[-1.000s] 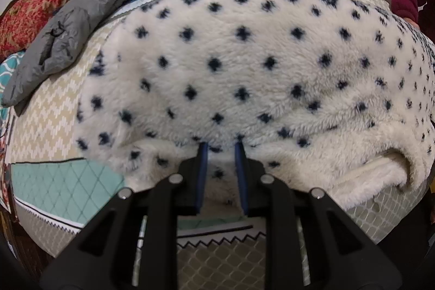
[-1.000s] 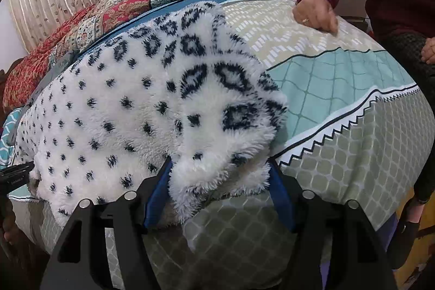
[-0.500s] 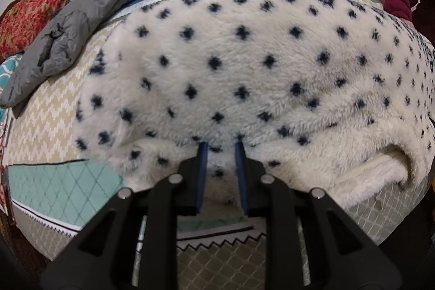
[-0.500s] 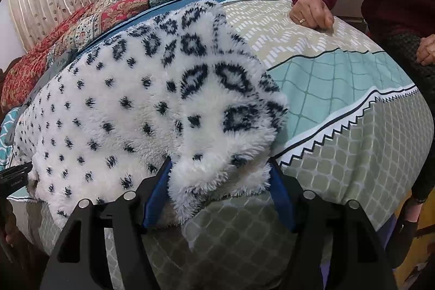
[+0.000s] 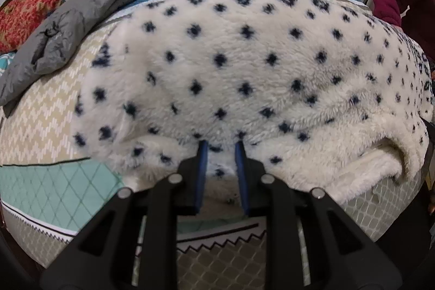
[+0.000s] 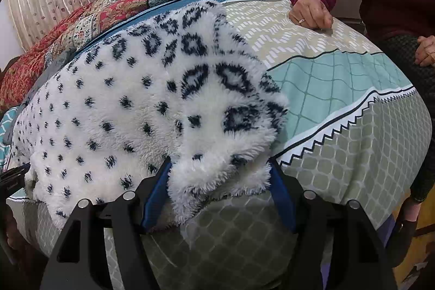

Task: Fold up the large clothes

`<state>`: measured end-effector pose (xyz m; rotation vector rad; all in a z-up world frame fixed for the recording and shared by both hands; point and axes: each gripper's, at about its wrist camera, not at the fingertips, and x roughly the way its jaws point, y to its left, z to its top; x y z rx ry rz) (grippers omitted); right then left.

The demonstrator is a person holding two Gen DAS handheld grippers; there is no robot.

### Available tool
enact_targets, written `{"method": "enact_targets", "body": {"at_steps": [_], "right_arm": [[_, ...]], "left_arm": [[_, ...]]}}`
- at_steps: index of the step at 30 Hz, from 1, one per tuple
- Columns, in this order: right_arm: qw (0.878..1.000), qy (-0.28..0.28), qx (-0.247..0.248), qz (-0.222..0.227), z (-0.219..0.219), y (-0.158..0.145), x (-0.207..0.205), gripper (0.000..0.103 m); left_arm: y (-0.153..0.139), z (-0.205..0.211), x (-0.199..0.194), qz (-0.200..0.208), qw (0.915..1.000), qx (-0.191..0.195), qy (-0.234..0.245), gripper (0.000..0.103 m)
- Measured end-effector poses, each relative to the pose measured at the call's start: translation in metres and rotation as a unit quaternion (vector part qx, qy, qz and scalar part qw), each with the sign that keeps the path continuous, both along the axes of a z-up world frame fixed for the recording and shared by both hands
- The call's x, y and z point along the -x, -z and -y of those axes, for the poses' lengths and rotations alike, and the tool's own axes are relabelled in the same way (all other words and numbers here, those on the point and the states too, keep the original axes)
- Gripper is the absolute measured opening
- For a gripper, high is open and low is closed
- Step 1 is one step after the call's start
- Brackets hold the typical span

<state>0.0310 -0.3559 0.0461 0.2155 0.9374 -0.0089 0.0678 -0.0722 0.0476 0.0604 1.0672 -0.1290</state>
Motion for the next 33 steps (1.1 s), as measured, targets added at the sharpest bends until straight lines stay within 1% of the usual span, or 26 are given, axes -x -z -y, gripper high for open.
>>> {"method": "enact_targets", "body": {"at_steps": [11, 33], "right_arm": [[1.0, 0.004, -0.006, 0.004, 0.0008, 0.001, 0.0064, 0.059], [1.0, 0.002, -0.005, 0.007, 0.0032, 0.0008, 0.0075, 0.06]], "left_arm": [[0.0016, 0.0029, 0.0064, 0.012, 0.9998, -0.01, 0.006, 0.021], [0.0015, 0.0037, 0.008, 0.013, 0.9998, -0.01, 0.009, 0.021]]}}
